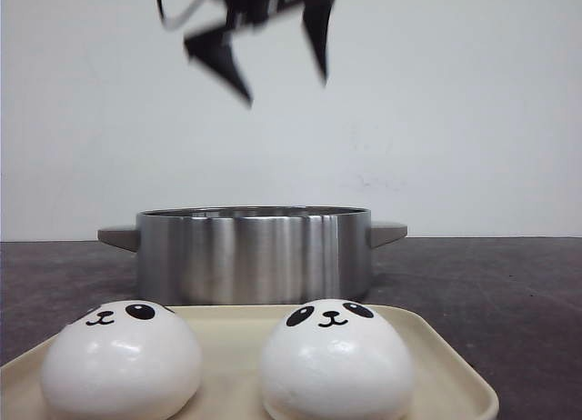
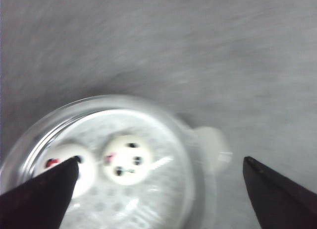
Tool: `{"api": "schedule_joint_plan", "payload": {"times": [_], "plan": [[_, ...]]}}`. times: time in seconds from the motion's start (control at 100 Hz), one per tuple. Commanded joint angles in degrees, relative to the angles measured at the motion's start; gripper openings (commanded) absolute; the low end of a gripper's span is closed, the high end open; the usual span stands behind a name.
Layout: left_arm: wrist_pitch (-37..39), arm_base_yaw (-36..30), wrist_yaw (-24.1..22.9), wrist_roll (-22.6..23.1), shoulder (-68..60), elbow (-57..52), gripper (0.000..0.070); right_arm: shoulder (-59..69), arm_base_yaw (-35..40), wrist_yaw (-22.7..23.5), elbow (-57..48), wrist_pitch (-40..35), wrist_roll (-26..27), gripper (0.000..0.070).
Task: Steam buns
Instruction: 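Raise the open left gripper away from the steamer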
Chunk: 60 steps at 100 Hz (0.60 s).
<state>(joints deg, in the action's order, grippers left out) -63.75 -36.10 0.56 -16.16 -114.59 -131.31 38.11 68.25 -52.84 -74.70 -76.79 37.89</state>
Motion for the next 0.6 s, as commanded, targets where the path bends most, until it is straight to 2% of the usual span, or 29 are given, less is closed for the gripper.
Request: {"api": "schedule_joint_plan", "payload": {"times": [0.0, 0.15, 0.25, 0.47, 0.59], "plan": [[-0.2, -1.73, -2.05, 2.73, 4.2, -2.36, 0.0676, 0.37, 0.74, 1.84, 0.63, -0.44, 2.08, 0.0006], [-4.72, -4.9, -7.23, 6.34, 12.74, -2.36, 0.0676, 0.39, 0.74, 6.51, 4.28, 4.55, 2.05, 0.0006], [-9.86, -5.84, -9.33, 6.75, 18.03, -2.36, 0.0677, 0.39, 0.74, 10.71, 7.15, 9.05, 1.99, 0.0006], [-18.38, -7.67, -15.89, 8.33, 30.47, -2.36, 0.0677, 4.07, 0.57, 22.64, 13.35, 23.76, 0.46, 0.0007], [-19.56, -8.41, -17.07, 8.33, 37.7, -2.34, 0.0677, 10.4, -0.11, 29.42, 13.6, 28.41, 0.59, 0.0019]]}}
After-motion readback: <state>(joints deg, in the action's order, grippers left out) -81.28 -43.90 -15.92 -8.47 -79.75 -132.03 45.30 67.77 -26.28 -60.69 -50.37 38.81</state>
